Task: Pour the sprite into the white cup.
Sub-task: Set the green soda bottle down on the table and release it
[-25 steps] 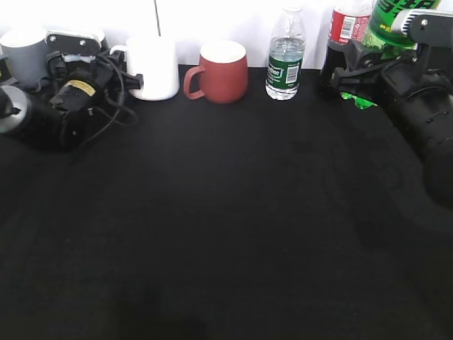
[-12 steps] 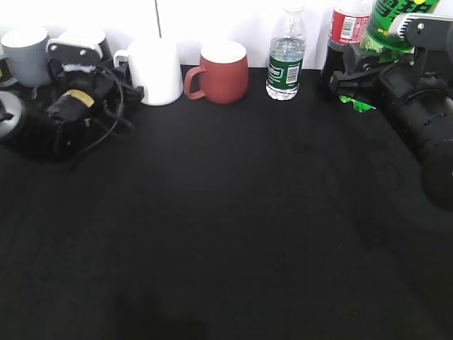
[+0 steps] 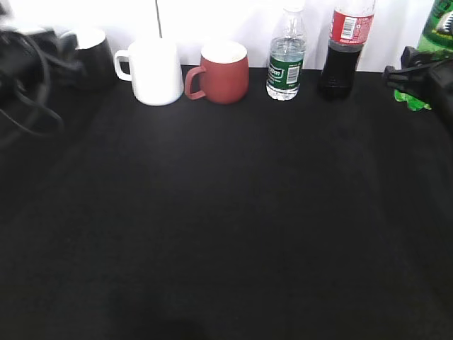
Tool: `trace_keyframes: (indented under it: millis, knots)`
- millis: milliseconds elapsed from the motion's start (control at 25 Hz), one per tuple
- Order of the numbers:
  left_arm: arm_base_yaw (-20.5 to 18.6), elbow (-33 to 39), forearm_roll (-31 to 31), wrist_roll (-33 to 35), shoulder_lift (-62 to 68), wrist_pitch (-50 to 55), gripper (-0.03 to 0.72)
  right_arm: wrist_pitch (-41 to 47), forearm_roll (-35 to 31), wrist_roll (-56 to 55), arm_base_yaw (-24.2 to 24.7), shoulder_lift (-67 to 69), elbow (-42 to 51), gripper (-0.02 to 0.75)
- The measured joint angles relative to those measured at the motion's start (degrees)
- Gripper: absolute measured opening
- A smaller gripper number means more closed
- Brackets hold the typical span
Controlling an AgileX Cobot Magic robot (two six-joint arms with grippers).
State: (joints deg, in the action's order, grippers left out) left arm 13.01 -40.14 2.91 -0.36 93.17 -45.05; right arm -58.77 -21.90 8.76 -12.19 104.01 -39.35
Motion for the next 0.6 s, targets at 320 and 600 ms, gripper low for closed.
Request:
trace_keyframes:
  millis: [320,600]
  knots:
    - [1.81,0.22,0.15,-0.05,-3.39,5.46,0.277,-0.12,1.80,-1.31,2.10,18.86,-15.96,0.404]
    - [1.81,0.22,0.15,-0.16,-3.39,5.46,0.277,-0.27,3.97,-2.39,4.22,23.93,-20.93,0.404]
